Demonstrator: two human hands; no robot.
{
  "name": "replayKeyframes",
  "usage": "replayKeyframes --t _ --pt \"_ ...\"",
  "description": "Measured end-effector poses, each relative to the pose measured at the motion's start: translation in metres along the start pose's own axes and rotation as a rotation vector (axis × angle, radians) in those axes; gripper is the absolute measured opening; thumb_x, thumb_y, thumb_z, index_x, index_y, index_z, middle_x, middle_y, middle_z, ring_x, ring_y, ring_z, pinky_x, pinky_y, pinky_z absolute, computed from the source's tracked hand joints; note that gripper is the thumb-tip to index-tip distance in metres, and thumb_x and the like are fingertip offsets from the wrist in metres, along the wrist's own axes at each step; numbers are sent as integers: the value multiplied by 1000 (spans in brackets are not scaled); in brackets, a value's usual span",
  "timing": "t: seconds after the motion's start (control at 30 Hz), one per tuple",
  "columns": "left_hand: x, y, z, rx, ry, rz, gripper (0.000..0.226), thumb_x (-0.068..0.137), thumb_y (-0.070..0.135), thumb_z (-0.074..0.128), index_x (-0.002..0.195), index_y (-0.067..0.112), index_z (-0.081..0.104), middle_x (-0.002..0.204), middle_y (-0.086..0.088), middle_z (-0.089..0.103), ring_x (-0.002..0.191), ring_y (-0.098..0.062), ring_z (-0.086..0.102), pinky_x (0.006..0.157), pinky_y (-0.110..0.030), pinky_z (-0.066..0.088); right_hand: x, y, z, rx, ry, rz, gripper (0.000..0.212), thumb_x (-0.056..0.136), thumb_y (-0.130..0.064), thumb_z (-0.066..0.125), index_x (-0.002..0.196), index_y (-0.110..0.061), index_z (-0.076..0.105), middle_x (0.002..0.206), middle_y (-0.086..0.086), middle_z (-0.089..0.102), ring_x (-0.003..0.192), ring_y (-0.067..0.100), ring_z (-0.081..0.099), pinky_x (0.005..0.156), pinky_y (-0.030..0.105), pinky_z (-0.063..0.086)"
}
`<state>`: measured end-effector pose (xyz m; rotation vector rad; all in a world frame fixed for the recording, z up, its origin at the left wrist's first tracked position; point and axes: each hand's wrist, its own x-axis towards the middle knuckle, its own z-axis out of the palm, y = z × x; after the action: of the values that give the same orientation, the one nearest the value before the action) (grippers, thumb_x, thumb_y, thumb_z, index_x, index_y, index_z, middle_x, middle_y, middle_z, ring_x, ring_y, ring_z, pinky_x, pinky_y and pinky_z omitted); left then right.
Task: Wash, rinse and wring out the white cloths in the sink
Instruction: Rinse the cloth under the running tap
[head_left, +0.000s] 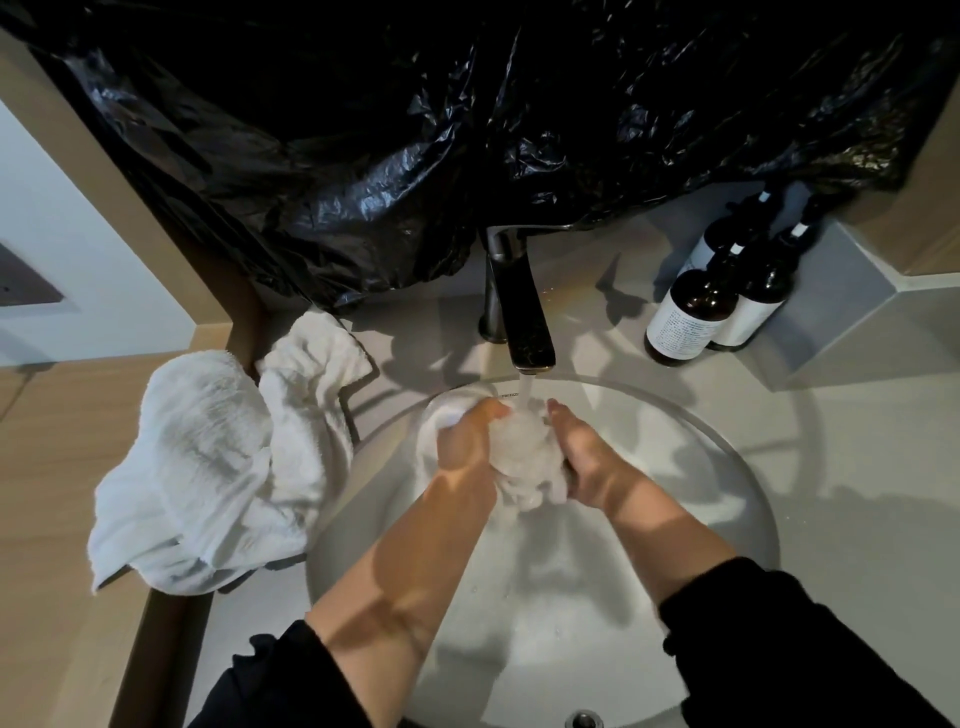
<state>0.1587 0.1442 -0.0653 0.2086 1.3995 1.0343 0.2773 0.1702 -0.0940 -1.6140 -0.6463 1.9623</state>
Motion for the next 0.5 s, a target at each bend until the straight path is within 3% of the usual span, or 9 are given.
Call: replayKeyframes --t 0.07,0.17,0.23,0.3,0.37,0.43,0.5 --pt "-5 2 -5 -21 -115 -8 17 78 14 59 93 6 60 90 -14 62 83 -28 60 74 -35 50 -2 7 -25 112 -60 109 57 98 -56 29 113 -13 63 98 12 72 90 28 67 79 39 50" --pt "-12 12 -19 -37 -299 -88 44 63 15 65 105 5 62 98 -17 64 90 -32 62 82 -38 50 3 13 -54 80 -53 143 55 97 -58 31 106 -13 61 88 9 73 84 30 67 77 48 48" --pt "-12 20 -25 2 -338 -173 59 50 18 68 107 3 64 97 -17 64 86 -31 63 80 -36 51 1 13 -55 173 -99 142 50 97 -53 33 104 -11 60 84 11 72 74 29 68 70 42 48" --pt "-27 25 -20 100 -332 -185 36 63 23 61 88 -2 68 83 -15 66 76 -27 64 73 -31 50 -6 14 -43 246 -161 149 66 98 -58 26 103 -5 64 81 14 72 68 27 71 64 33 52" --pt "-38 17 -29 173 -403 -90 31 87 17 47 72 0 68 77 -8 65 83 -24 67 73 -27 49 -11 21 -33 344 -364 44 85 94 -67 23 117 7 59 104 25 67 94 37 68 84 40 53" --pt "-45 20 -34 267 -358 24 28 94 14 48 80 -1 67 87 -8 65 89 -22 69 73 -23 52 -17 18 -26 376 -491 -99 101 88 -73 9 135 9 43 129 29 53 120 39 53 107 45 35" --pt "-50 33 -31 209 -466 -96 26 77 25 74 67 1 72 70 -12 68 60 -20 69 53 -21 54 -21 11 -15 408 -533 -57 94 89 -71 15 134 4 48 125 28 57 115 38 57 106 45 34"
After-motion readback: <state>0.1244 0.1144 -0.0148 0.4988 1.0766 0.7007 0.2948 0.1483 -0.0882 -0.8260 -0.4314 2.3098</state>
